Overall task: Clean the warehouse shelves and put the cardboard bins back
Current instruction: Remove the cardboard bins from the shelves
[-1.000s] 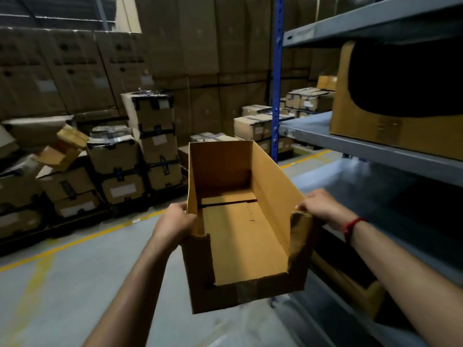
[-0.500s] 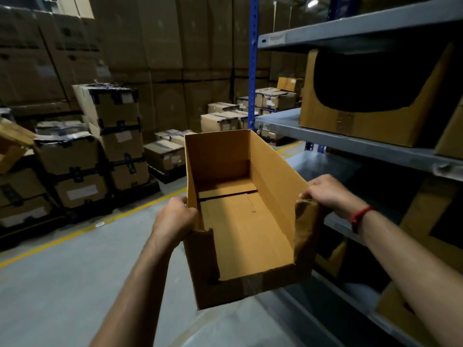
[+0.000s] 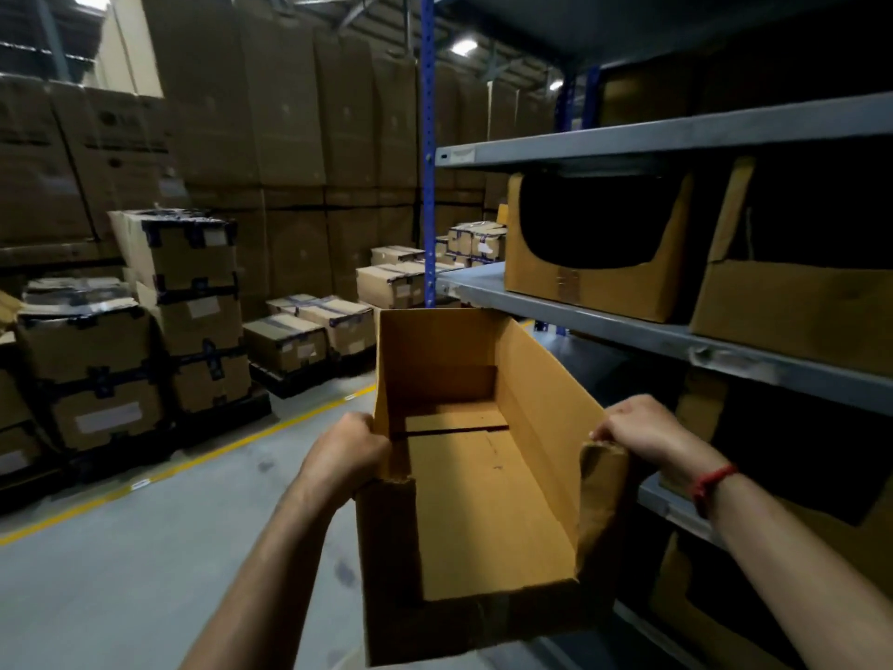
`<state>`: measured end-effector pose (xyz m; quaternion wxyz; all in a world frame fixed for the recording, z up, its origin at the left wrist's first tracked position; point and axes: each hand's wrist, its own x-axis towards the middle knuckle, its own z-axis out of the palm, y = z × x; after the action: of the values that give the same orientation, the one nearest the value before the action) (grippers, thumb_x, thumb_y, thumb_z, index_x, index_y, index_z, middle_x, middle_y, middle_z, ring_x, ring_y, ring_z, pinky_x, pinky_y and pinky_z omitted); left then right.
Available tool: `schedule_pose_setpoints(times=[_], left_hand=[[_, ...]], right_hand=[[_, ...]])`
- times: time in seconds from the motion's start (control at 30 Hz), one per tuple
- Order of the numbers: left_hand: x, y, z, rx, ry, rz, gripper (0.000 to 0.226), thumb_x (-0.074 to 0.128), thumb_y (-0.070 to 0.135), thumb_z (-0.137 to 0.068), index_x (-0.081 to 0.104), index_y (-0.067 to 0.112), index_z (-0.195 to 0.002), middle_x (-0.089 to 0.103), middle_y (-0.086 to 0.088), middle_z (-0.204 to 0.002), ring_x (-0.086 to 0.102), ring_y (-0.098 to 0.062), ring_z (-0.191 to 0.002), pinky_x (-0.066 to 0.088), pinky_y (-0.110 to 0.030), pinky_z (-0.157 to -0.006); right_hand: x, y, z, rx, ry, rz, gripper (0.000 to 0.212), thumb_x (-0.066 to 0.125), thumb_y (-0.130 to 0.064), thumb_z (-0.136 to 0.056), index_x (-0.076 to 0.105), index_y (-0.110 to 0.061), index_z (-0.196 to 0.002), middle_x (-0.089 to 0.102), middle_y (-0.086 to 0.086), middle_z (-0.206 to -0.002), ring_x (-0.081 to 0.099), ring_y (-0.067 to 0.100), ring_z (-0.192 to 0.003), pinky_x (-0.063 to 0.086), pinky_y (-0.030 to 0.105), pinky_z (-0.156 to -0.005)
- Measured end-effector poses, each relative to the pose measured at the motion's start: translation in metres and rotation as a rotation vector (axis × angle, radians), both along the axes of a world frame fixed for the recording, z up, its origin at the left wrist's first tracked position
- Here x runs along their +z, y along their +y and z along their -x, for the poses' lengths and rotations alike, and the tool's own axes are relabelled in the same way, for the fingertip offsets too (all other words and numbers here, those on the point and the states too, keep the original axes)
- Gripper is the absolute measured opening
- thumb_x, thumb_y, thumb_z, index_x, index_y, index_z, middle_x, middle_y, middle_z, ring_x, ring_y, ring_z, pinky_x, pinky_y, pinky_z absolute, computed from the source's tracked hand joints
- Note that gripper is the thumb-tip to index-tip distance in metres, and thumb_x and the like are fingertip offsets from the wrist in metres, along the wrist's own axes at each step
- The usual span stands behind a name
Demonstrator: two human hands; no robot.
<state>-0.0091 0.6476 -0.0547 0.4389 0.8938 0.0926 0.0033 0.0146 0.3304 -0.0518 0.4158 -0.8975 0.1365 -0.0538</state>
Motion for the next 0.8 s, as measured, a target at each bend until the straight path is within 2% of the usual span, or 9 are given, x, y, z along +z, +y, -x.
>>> schedule_pose_setpoints(times=[0.13,0.23,0.37,0.47,0.53,0.57,0.63,0.73,0.8], left_hand=[[0.000,-0.037,-0.006,-0.051,-0.003,-0.006,0.007,0.059,0.009,-0.091,0.059,0.016,-0.093,0.071,-0.012,-0.093,0.073,-0.030,-0.086,0.061,-0.048,-0.081],[0.002,-0.065,-0.012,-0.107,0.012,0.008,0.012,0.054,0.007,-0.091,0.061,0.011,-0.100,0.070,-0.016,-0.099,0.071,-0.033,-0.091,0.061,-0.047,-0.082],[-0.002,-0.093,-0.022,-0.155,0.056,0.064,0.026,0.047,0.003,-0.092,0.060,0.003,-0.115,0.067,-0.021,-0.109,0.068,-0.036,-0.100,0.056,-0.040,-0.077],[-0.007,-0.104,-0.035,-0.163,0.025,0.130,0.022,0.047,0.003,-0.092,0.057,0.010,-0.110,0.066,-0.021,-0.108,0.068,-0.036,-0.099,0.059,-0.045,-0.082],[-0.008,-0.108,-0.046,-0.147,0.005,0.236,0.015,0.054,0.009,-0.097,0.053,0.018,-0.109,0.065,-0.017,-0.109,0.068,-0.031,-0.095,0.059,-0.042,-0.077],[-0.008,-0.110,-0.053,-0.152,-0.001,0.291,0.013,0.059,0.019,-0.098,0.055,0.018,-0.109,0.064,-0.016,-0.109,0.066,-0.028,-0.093,0.058,-0.040,-0.075],[-0.010,-0.110,-0.072,-0.189,0.007,0.357,0.046,0.070,0.051,-0.088,0.063,0.013,-0.114,0.064,-0.010,-0.113,0.064,-0.026,-0.101,0.058,-0.040,-0.082],[-0.009,-0.105,-0.099,-0.361,0.034,0.427,0.081,0.076,0.075,-0.065,0.065,0.024,-0.126,0.067,0.002,-0.119,0.065,-0.018,-0.107,0.055,-0.036,-0.090],[-0.013,-0.104,-0.115,-0.518,0.063,0.492,0.079,0.079,0.073,-0.062,0.060,0.033,-0.127,0.067,0.007,-0.124,0.067,-0.011,-0.106,0.054,-0.028,-0.087]], right_hand=[[-0.005,-0.044,0.019,-0.019,0.004,-0.004,0.020,0.069,-0.008,-0.085,0.070,0.004,-0.070,0.063,0.013,-0.071,0.054,0.022,-0.064,0.037,0.026,-0.055],[-0.013,-0.069,0.033,-0.047,-0.037,0.006,0.028,0.063,-0.020,-0.094,0.071,0.000,-0.076,0.070,0.013,-0.080,0.063,0.026,-0.075,0.043,0.029,-0.066],[-0.022,-0.083,0.054,-0.106,-0.086,-0.176,0.024,0.066,-0.041,-0.092,0.077,-0.019,-0.092,0.073,0.001,-0.091,0.067,0.021,-0.087,0.054,0.035,-0.084],[-0.026,-0.087,0.059,-0.078,-0.136,-0.241,0.047,0.071,-0.062,-0.077,0.073,-0.025,-0.105,0.072,-0.001,-0.100,0.067,0.022,-0.095,0.054,0.041,-0.088],[-0.028,-0.092,0.056,-0.006,-0.121,-0.225,0.079,0.078,-0.072,-0.059,0.063,-0.027,-0.123,0.067,-0.002,-0.114,0.064,0.021,-0.103,0.054,0.042,-0.090],[-0.030,-0.097,0.052,0.036,-0.095,-0.193,0.100,0.084,-0.073,-0.049,0.054,-0.028,-0.133,0.063,-0.003,-0.121,0.061,0.020,-0.108,0.052,0.043,-0.093],[-0.032,-0.108,0.043,0.124,-0.016,-0.120,0.127,0.095,-0.059,-0.042,0.034,-0.029,-0.150,0.054,-0.006,-0.131,0.055,0.017,-0.115,0.049,0.039,-0.097],[-0.031,-0.114,0.023,0.170,0.024,-0.057,0.122,0.096,-0.028,-0.053,0.026,-0.028,-0.152,0.049,-0.018,-0.117,0.051,0.006,-0.105,0.045,0.024,-0.085],[-0.038,-0.114,-0.001,0.051,-0.039,0.043,0.107,0.094,-0.033,-0.056,0.039,-0.028,-0.147,0.056,-0.016,-0.115,0.055,0.010,-0.106,0.049,0.034,-0.092]])
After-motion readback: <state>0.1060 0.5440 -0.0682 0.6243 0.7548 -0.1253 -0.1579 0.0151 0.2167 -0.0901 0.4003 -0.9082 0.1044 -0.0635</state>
